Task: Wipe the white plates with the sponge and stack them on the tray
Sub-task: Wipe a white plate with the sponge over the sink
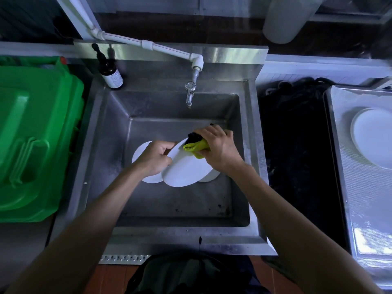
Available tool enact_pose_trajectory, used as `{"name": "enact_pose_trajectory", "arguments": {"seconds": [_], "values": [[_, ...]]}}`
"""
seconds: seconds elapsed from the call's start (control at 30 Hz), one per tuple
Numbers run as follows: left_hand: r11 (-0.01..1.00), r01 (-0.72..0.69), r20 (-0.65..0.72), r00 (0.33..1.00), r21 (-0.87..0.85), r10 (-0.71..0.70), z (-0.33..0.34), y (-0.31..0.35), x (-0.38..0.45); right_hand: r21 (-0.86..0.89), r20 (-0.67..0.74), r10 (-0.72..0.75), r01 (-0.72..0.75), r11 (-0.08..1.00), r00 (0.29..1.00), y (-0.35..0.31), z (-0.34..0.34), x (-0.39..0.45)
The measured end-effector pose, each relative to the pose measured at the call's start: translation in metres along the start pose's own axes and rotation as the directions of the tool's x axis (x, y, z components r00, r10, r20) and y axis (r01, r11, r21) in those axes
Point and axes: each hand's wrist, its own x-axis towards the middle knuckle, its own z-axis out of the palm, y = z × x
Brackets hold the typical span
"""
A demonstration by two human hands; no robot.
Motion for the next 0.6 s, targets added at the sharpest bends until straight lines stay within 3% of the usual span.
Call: {"name": "enact_pose_trajectory", "arguments": {"seconds": [0.2, 0.33, 0.5, 0.6], "values": [[0.989, -0.036, -0.005, 0.999, 0.142, 0.037, 0.010, -0.001, 0.008, -0.021, -0.154, 0.087, -0.091, 0.996, 0.984, -0.006, 0.012, -0.020], [0.965, -0.060, -0.157, 0.982, 0.254, 0.102, 0.024, 0.009, -0.001, -0.005, -0.343, 0.086, -0.094, 0.996, 0.935, -0.003, 0.017, -0.034], [0.986, -0.099, -0.365, 0.920, 0.132, 0.141, 0.043, 0.006, -0.006, 0.005, -0.445, 0.093, -0.101, 0.995, 0.890, 0.001, 0.011, -0.040], [0.997, -0.069, -0.380, 0.922, 0.017, 0.070, 0.046, 0.004, -0.011, 0.004, -0.484, 0.107, -0.120, 0.993, 0.869, 0.005, 0.007, -0.042]]}}
